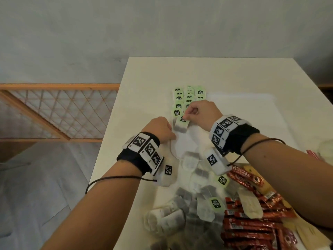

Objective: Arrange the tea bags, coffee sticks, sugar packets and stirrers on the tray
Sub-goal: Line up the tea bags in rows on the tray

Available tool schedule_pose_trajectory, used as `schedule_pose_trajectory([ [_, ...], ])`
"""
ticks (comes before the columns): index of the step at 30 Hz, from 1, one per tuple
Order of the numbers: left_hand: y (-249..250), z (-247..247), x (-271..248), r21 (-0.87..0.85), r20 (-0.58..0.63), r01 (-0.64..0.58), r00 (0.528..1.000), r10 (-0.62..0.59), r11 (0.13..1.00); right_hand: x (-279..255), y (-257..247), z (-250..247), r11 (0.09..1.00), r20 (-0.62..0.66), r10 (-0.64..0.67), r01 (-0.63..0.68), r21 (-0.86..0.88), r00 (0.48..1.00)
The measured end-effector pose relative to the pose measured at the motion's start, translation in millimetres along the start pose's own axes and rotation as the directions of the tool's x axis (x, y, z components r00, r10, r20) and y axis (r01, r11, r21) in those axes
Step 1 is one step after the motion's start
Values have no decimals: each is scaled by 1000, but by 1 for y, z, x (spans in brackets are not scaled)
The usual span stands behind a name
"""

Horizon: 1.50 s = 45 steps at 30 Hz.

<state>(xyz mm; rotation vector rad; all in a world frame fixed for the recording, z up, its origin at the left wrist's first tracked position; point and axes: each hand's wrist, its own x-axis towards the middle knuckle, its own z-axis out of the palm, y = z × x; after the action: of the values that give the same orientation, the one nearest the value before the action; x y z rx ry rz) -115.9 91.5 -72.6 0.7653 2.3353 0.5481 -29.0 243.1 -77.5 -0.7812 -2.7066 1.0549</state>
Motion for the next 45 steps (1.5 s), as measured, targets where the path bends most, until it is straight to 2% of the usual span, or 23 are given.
schedule_pose_trajectory([
  [9, 4, -5, -8, 48, -5, -10, 1000, 10, 999, 18, -11, 3, 998, -8, 33, -34, -50, 999],
  [13, 11, -11, -30, 81, -17, -22, 1000, 24, 996, -6, -11, -7, 999, -55, 33, -31, 31, 998],
  [16, 16, -11, -50, 171, -34, -67, 997, 74, 983, -41, -10, -17, 998, 2, -28, 28, 51, 1000],
  [20, 15, 2, -85, 291, 98, -147, 987, 123, 945, -90, 0, -17, 998, 122, -49, 45, 39, 991],
  [24, 9, 20, -122, 394, 296, -187, 953, 69, 900, -131, 10, -13, 998, 221, -61, 56, 28, 973],
  [27, 2, 34, -143, 465, 371, -224, 928, 42, 856, -156, 12, -13, 993, 334, -104, 80, 86, 937],
  [29, 0, 44, -151, 514, 399, -239, 917, 17, 824, -169, 12, -10, 992, 420, -123, 108, 61, 899],
  [31, -1, 55, -156, 532, 390, -248, 921, 26, 810, -180, 13, -7, 990, 490, -134, 143, 19, 861],
  [33, -2, 62, -155, 523, 349, -252, 935, 65, 814, -188, 13, -5, 985, 512, -143, 173, -12, 847],
  [38, 3, 67, -148, 490, 286, -280, 946, 152, 825, -199, 16, -3, 977, 459, -152, 204, -67, 875],
  [41, 8, 68, -145, 501, 260, -255, 956, 137, 827, -200, 18, -3, 969, 426, -154, 220, -112, 891],
  [45, 13, 68, -143, 574, 249, -260, 959, 137, 777, -199, 18, -4, 955, 423, -174, 257, -148, 889],
])
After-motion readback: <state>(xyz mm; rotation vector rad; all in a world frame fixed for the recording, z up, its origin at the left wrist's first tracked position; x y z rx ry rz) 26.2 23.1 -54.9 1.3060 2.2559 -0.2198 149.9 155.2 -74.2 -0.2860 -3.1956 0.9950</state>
